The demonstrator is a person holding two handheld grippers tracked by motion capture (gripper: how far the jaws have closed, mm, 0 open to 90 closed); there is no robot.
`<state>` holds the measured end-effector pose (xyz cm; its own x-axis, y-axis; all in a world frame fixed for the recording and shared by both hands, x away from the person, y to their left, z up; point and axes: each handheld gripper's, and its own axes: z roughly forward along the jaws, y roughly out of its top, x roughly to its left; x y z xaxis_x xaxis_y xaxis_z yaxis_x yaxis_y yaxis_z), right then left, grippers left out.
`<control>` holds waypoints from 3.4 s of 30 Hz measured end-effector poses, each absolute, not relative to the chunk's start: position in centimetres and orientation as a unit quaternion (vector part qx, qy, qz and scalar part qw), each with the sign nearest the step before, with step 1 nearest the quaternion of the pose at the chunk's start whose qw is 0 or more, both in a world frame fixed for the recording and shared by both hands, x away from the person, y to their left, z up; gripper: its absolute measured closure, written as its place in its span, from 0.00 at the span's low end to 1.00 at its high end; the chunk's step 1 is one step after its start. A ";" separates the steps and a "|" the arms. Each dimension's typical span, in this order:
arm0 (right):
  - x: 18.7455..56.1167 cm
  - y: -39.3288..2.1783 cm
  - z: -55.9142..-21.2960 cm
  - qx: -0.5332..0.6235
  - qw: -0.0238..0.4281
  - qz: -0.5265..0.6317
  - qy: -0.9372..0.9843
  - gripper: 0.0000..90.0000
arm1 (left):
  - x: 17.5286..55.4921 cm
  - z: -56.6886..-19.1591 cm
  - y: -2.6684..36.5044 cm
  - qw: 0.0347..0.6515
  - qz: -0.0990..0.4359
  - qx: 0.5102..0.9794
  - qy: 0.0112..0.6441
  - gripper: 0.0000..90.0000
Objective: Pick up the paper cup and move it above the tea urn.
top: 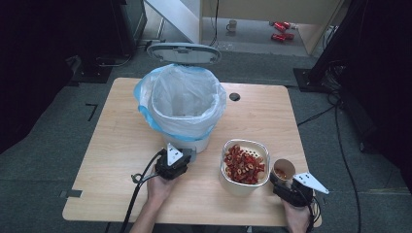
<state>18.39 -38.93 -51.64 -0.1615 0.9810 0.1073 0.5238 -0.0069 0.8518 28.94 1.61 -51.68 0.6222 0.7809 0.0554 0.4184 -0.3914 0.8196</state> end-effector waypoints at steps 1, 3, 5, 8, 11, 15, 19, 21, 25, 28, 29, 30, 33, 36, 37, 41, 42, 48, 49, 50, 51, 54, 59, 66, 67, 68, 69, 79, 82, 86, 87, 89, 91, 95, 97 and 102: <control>18.4 -38.9 -51.6 0.583 0.282 0.405 0.646 0.31 | 28.9 -51.7 1.6 0.406 0.223 0.804 0.373 0.63; 18.4 -38.9 -51.6 0.582 0.284 0.405 0.646 0.31 | 28.9 -51.7 1.6 0.407 0.223 0.804 0.373 0.63; 18.4 -39.0 -51.7 0.580 0.283 0.405 0.648 0.32 | 29.0 -51.7 1.6 0.407 0.222 0.803 0.374 0.63; 18.5 -39.0 -51.5 0.578 0.283 0.400 0.652 0.33 | 29.0 -51.7 1.6 0.409 0.221 0.802 0.375 0.63; 18.5 -39.0 -51.5 0.576 0.285 0.398 0.654 0.33 | 29.0 -51.7 1.6 0.409 0.221 0.802 0.375 0.63; 18.4 -38.8 -51.4 0.571 0.300 0.387 0.659 0.34 | 29.0 -51.7 1.6 0.409 0.220 0.802 0.375 0.63; 18.3 -38.9 -51.1 0.567 0.303 0.382 0.664 0.34 | 29.0 -51.7 1.6 0.409 0.220 0.802 0.375 0.63; 18.2 -39.2 -50.8 0.565 0.306 0.381 0.666 0.35 | 29.0 -51.7 1.6 0.409 0.220 0.802 0.375 0.63; 18.1 -39.3 -50.4 0.561 0.309 0.376 0.670 0.35 | 28.9 -51.7 1.6 0.408 0.222 0.803 0.374 0.63; 18.1 -39.2 -50.0 0.552 0.315 0.366 0.680 0.35 | 29.0 -51.7 1.6 0.409 0.221 0.802 0.375 0.63; 18.1 -39.1 -49.9 0.548 0.317 0.361 0.685 0.35 | 28.9 -51.7 1.6 0.408 0.222 0.803 0.373 0.63; 18.1 -39.1 -49.7 0.545 0.319 0.357 0.689 0.35 | 28.9 -51.7 1.6 0.408 0.222 0.803 0.373 0.63; 18.1 -39.1 -48.9 0.537 0.321 0.353 0.696 0.35 | 28.9 -51.7 1.7 0.408 0.221 0.803 0.373 0.63; 18.0 -39.2 -47.7 0.529 0.323 0.350 0.702 0.35 | 28.9 -51.7 1.6 0.409 0.220 0.802 0.374 0.63; 18.0 -39.2 -47.4 0.526 0.325 0.348 0.705 0.35 | 28.9 -51.7 1.7 0.409 0.220 0.802 0.374 0.63; 17.9 -39.2 -46.5 0.517 0.330 0.342 0.712 0.35 | 29.0 -51.7 1.7 0.410 0.219 0.802 0.375 0.63; 17.9 -39.1 -45.9 0.511 0.333 0.337 0.717 0.35 | 29.0 -51.7 1.7 0.410 0.219 0.802 0.375 0.63; 17.7 -38.9 -44.3 0.498 0.337 0.330 0.727 0.35 | 29.0 -51.7 1.7 0.411 0.218 0.802 0.375 0.63; 17.7 -38.9 -44.1 0.495 0.338 0.329 0.729 0.35 | 29.0 -51.7 1.7 0.411 0.218 0.802 0.375 0.63; 17.6 -38.7 -43.7 0.490 0.340 0.324 0.734 0.35 | 29.0 -51.7 1.7 0.411 0.218 0.802 0.376 0.63; 17.6 -38.7 -43.7 0.490 0.340 0.324 0.734 0.35 | 29.0 -51.7 1.7 0.411 0.217 0.802 0.375 0.63; 17.6 -38.5 -43.0 0.483 0.346 0.321 0.738 0.35 | 29.0 -51.7 1.7 0.411 0.217 0.802 0.375 0.63; 17.6 -38.3 -42.5 0.479 0.352 0.316 0.740 0.35 | 29.0 -51.7 1.7 0.411 0.217 0.802 0.375 0.63; 17.9 -37.3 -40.5 0.443 0.391 0.270 0.761 0.35 | 29.0 -51.7 1.7 0.410 0.218 0.803 0.374 0.63; 18.0 -37.0 -40.1 0.432 0.398 0.260 0.766 0.35 | 29.0 -51.7 1.7 0.410 0.218 0.803 0.374 0.63; 18.0 -36.7 -39.6 0.420 0.407 0.247 0.773 0.35 | 29.0 -51.7 1.7 0.410 0.218 0.803 0.374 0.63; 18.0 -36.2 -39.2 0.404 0.420 0.230 0.780 0.35 | 29.0 -51.7 1.7 0.410 0.218 0.803 0.374 0.63; 18.1 -30.3 -37.7 0.125 0.558 -0.023 0.820 0.36 | 29.0 -51.7 1.8 0.411 0.217 0.802 0.375 0.63; 18.1 -29.6 -37.9 0.059 0.577 -0.070 0.812 0.36 | 29.0 -51.7 1.8 0.411 0.217 0.802 0.375 0.63; 18.1 -28.6 -38.7 -0.060 0.594 -0.174 0.783 0.38 | 29.0 -51.7 1.8 0.412 0.217 0.802 0.375 0.63; 18.1 -28.6 -38.7 -0.060 0.594 -0.174 0.783 0.38 | 29.0 -51.7 1.8 0.412 0.217 0.802 0.375 0.63; 18.2 -28.3 -38.8 -0.095 0.594 -0.202 0.773 0.38 | 29.0 -51.7 1.8 0.412 0.217 0.802 0.375 0.63; 18.3 -28.1 -38.9 -0.131 0.595 -0.226 0.760 0.39 | 28.9 -51.7 1.7 0.411 0.220 0.801 0.375 0.64; 18.2 -27.9 -39.2 -0.145 0.602 -0.232 0.750 0.40 | 28.9 -51.7 1.7 0.411 0.220 0.802 0.375 0.64; 18.2 -27.9 -39.3 -0.150 0.602 -0.238 0.747 0.41 | 28.9 -51.7 1.7 0.411 0.220 0.801 0.375 0.64; 18.3 -28.3 -39.1 -0.131 0.604 -0.225 0.754 0.41 | 28.9 -51.7 1.7 0.411 0.220 0.801 0.375 0.64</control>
<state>18.27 -28.30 -39.14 -0.2367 -0.4693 -0.8507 0.0732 0.8645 -0.4973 28.94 1.72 -51.67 0.6224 0.7814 0.0441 0.4200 -0.3810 0.8237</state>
